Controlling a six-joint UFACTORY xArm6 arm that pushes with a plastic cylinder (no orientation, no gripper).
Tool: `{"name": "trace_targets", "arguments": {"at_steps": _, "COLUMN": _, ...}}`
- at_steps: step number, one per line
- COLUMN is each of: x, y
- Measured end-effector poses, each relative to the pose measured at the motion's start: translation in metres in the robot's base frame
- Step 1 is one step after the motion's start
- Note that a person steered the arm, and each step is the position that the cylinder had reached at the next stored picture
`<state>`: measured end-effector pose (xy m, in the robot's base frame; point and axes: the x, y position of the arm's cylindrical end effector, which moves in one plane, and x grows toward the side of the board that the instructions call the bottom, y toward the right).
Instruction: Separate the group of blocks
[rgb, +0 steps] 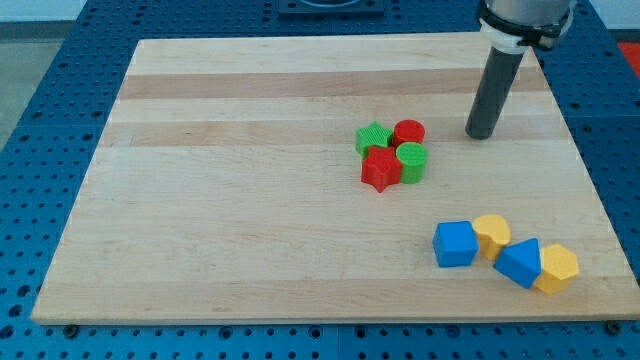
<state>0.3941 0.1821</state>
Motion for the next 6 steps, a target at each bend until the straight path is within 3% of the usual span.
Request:
{"name": "trace_targets", "arguments": {"at_steps": 4, "x": 0.001, "y": -0.001}}
{"name": "trace_targets", "arguments": {"at_steps": 5, "x": 0.084, "y": -0.045}}
{"name": "trace_targets", "arguments": {"at_steps": 6, "x": 0.089, "y": -0.048}}
